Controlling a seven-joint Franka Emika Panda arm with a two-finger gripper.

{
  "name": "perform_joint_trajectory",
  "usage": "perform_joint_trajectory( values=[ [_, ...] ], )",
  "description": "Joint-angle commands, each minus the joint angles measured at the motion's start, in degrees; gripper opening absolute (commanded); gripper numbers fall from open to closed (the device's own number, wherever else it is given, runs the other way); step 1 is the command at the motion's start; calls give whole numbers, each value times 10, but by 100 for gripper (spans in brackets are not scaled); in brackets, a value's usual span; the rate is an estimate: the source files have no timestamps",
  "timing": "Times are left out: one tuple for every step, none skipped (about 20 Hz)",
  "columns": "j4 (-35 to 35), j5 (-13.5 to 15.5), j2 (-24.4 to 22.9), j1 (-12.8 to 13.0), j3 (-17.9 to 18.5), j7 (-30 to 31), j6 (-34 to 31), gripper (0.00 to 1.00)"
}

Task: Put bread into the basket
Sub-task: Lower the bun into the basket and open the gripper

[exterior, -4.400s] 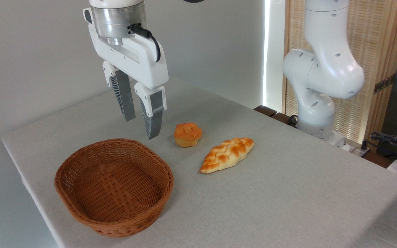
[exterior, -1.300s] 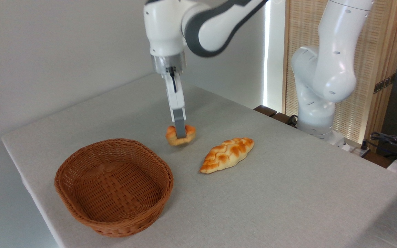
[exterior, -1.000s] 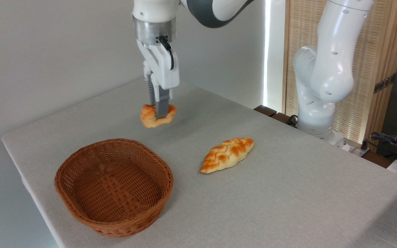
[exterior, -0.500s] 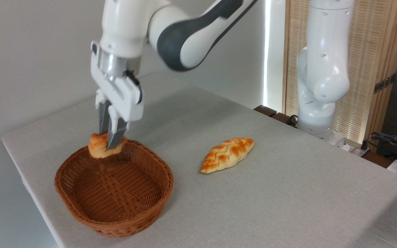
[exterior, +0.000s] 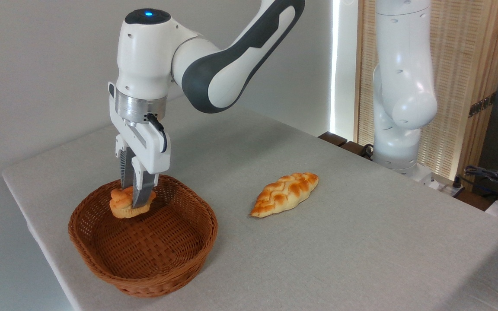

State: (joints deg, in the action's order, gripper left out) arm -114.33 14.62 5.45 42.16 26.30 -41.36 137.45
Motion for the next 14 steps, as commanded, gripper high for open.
perform_joint_trajectory(
  values=[
    [7, 11, 3, 1, -1, 5, 8, 100],
    [7, 11, 3, 1, -5, 5, 8, 100],
    [7, 11, 3, 1, -7, 5, 8, 100],
    [7, 12, 3, 1, -7, 7, 8, 100],
    [8, 12, 3, 1, -8, 8, 8, 100],
    [8, 12, 1, 0, -8, 10, 7, 100],
    [10, 11, -3, -3, -8, 11, 6, 100],
    [11, 12, -15, -6, -7, 12, -1, 100],
    [11, 11, -31, -9, -6, 12, -18, 100],
    [15, 11, -47, -24, -7, 12, -54, 100],
    [30, 9, -60, -48, -11, 10, -101, 100],
    [56, 8, -65, -73, -23, 8, -161, 100],
    [89, 6, -65, -107, -38, 5, -226, 100],
    [116, 4, -62, -140, -59, 2, -274, 100]
  ],
)
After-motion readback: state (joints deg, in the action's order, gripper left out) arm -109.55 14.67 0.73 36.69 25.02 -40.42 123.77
